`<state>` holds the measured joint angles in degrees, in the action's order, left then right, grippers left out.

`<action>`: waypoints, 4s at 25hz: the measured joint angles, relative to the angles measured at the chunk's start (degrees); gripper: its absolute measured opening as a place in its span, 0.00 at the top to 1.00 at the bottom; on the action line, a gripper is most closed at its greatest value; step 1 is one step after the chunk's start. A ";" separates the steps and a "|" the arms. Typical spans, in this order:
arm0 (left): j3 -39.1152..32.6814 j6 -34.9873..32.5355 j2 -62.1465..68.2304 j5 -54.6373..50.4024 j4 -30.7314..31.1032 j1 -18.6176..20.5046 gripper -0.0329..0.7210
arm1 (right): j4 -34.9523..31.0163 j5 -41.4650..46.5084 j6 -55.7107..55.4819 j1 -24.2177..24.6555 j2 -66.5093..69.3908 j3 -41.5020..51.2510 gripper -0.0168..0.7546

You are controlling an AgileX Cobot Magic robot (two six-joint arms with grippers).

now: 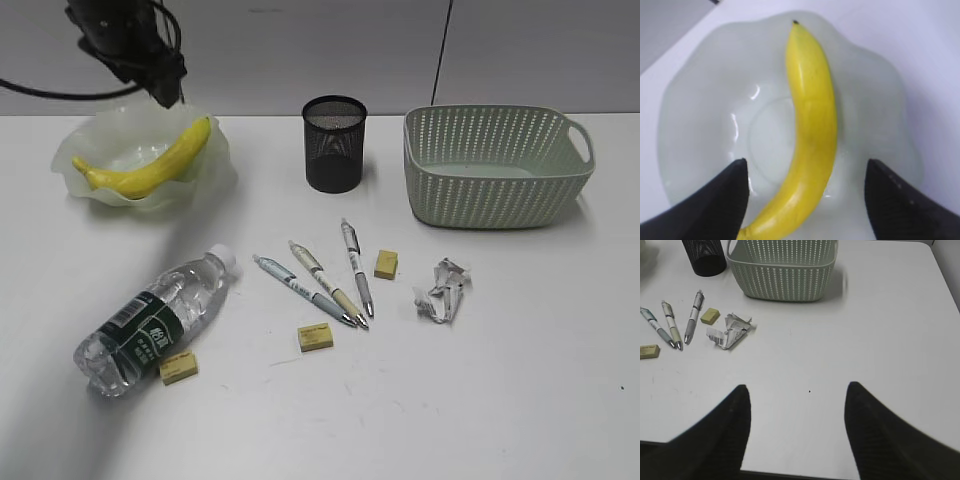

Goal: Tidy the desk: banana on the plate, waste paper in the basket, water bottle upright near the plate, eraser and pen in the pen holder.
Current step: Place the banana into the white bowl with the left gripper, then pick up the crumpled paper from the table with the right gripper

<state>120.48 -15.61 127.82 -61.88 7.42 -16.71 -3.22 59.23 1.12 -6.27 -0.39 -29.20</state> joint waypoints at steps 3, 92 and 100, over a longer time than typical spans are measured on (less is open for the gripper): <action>0.00 1.47 -5.27 -2.10 -0.47 0.00 0.24 | 0.00 0.00 0.00 0.00 0.00 0.00 0.36; -89.68 18.08 -128.20 1.10 -6.83 -0.11 0.37 | -1.45 -11.30 -8.42 -19.41 112.37 -44.44 0.21; -89.68 18.08 -128.20 1.10 -6.83 -0.11 0.37 | -0.60 -10.85 -10.60 -19.35 119.78 -45.75 0.25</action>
<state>30.80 2.48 -0.37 -60.78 0.59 -16.82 -3.82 48.38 -9.48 -25.62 119.39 -74.95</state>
